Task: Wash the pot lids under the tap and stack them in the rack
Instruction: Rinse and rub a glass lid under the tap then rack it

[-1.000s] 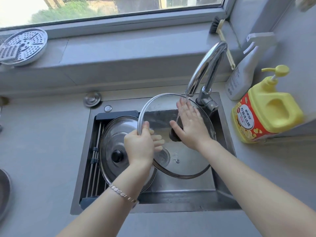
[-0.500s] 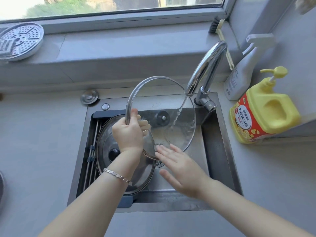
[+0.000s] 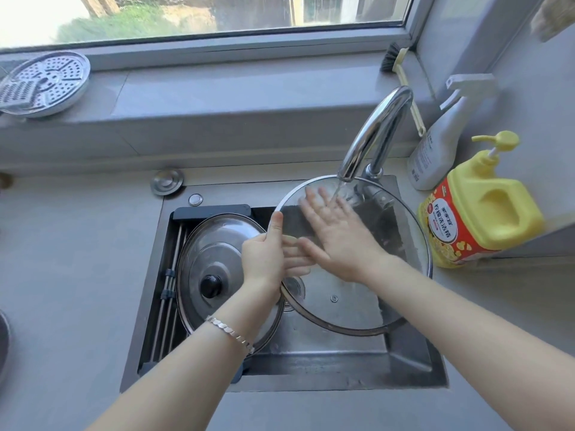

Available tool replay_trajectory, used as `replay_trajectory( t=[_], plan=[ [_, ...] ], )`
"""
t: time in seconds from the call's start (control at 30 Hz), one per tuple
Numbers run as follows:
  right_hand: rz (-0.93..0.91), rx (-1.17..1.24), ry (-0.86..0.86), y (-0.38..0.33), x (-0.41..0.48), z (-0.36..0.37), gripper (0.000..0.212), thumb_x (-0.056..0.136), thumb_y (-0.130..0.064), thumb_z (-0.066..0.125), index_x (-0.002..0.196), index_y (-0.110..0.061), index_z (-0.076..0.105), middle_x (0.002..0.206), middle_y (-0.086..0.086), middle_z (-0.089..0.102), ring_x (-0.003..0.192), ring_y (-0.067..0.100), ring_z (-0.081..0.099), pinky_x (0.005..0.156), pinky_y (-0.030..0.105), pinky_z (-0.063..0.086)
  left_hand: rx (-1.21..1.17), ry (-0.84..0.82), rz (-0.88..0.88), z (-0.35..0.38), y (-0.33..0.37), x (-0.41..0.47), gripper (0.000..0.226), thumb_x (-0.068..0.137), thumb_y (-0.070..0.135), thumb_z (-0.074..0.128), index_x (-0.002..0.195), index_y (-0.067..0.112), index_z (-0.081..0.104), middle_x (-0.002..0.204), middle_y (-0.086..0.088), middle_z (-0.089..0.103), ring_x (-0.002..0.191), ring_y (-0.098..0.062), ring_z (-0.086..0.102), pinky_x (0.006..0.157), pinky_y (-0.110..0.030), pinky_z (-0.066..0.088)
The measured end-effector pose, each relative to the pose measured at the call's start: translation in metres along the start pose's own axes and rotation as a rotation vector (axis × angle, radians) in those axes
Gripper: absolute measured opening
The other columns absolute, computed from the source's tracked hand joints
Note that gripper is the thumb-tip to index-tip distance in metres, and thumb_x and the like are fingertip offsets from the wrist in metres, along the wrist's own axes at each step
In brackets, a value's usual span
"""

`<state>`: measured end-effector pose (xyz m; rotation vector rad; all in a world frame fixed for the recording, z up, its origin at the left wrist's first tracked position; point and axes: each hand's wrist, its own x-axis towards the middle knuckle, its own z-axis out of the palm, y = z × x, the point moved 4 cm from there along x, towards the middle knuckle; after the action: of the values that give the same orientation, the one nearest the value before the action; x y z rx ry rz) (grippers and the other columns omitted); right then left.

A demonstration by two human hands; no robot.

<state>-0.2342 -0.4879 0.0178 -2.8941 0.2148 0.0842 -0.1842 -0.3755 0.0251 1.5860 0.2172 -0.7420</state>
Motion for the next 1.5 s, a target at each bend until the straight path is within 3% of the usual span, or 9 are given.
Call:
replay_trajectory(
  t=[0.17,0.33,0.57,0.77,0.87,0.97,1.07,1.23,1.5],
  plan=[
    [-0.306,0.07,-0.109,-0.037,-0.019,0.017,0.071,0.086,-0.052,0.011,0.147,-0.016,0.004,0.146,-0.009,-0.009,0.137,0.009,-0.012,0.112,0.025,-0.014,0.099,0.095,0.041,-0.009,-0.002,0.0,0.046,0.093,0.041,0.048,0.063,0.007,0.057,0.043,0.003,0.061,0.043,-0.01,0.061,0.036,-0.015,0.043],
    [0.085,-0.019,-0.037,0.03,-0.008,0.007,0.08,0.078,-0.064,-0.002,0.148,-0.025,-0.004,0.151,-0.01,-0.017,0.143,0.011,-0.013,0.112,0.028,-0.014,0.024,-0.007,-0.07,-0.009,-0.01,-0.003,0.051,0.093,0.042,0.049,0.079,-0.007,0.055,0.052,-0.016,0.066,0.043,-0.026,0.065,0.038,-0.028,0.052],
    [0.164,0.182,-0.309,0.034,-0.064,-0.008,0.066,0.088,-0.064,0.025,0.125,-0.019,0.055,0.131,0.0,0.055,0.12,0.013,0.049,0.102,0.031,0.035,0.1,0.057,-0.109,-0.012,-0.009,-0.006,0.043,0.099,0.026,0.039,0.066,-0.001,0.044,0.026,-0.001,0.048,0.023,-0.006,0.05,0.026,-0.014,0.037],
    [-0.167,0.153,-0.133,0.016,-0.104,-0.026,0.035,0.068,-0.055,0.061,0.091,-0.029,0.065,0.087,-0.015,0.066,0.077,0.006,0.063,0.062,0.02,0.049,0.012,-0.084,-0.505,0.006,-0.052,0.001,0.049,0.102,0.031,0.029,0.111,-0.016,0.042,0.11,-0.039,0.057,0.09,-0.044,0.065,0.061,-0.043,0.055],
    [-0.167,0.1,0.027,0.028,-0.106,-0.037,0.012,0.066,-0.036,0.064,0.07,-0.026,0.059,0.063,-0.013,0.06,0.054,0.01,0.058,0.042,0.019,0.035,0.014,-0.174,-0.606,0.016,-0.061,-0.006,0.036,0.102,0.027,0.032,0.109,-0.006,0.043,0.102,-0.031,0.06,0.097,-0.041,0.064,0.066,-0.042,0.054],
    [-0.021,0.145,-0.085,0.043,-0.096,-0.051,0.014,0.072,-0.032,0.073,0.08,-0.023,0.065,0.07,-0.012,0.063,0.065,0.011,0.059,0.054,0.024,0.041,0.384,-0.256,-0.516,0.014,-0.067,-0.003,0.048,0.097,0.036,0.039,0.124,-0.004,0.045,0.088,-0.021,0.057,0.065,-0.031,0.063,0.047,-0.029,0.054],
    [0.062,0.296,-0.271,0.051,-0.081,-0.057,0.019,0.074,-0.029,0.074,0.092,-0.027,0.068,0.075,-0.014,0.063,0.073,0.004,0.055,0.07,0.026,0.046,0.945,-0.319,0.015,0.011,-0.054,-0.001,0.061,0.09,0.059,0.025,0.114,0.013,0.057,0.107,-0.009,0.061,0.099,-0.026,0.058,0.083,-0.032,0.046],
    [0.07,0.574,-0.354,0.048,-0.046,-0.071,0.022,0.067,-0.023,0.081,0.084,-0.032,0.071,0.072,-0.004,0.071,0.072,0.008,0.065,0.076,0.028,0.049,0.482,-0.733,0.145,0.029,-0.043,-0.034,0.036,0.082,0.053,0.047,0.095,0.024,0.064,0.093,0.008,0.071,0.098,-0.009,0.066,0.086,-0.026,0.05],
    [0.311,0.547,0.196,0.044,-0.008,-0.029,0.052,0.092,-0.048,0.044,0.13,-0.013,0.049,0.141,0.005,0.041,0.133,0.016,0.034,0.113,0.03,0.022,0.038,-0.29,0.08,0.035,-0.025,-0.016,0.047,0.095,0.04,0.04,0.085,-0.001,0.062,0.067,-0.011,0.072,0.063,-0.023,0.071,0.057,-0.031,0.059]
  ],
)
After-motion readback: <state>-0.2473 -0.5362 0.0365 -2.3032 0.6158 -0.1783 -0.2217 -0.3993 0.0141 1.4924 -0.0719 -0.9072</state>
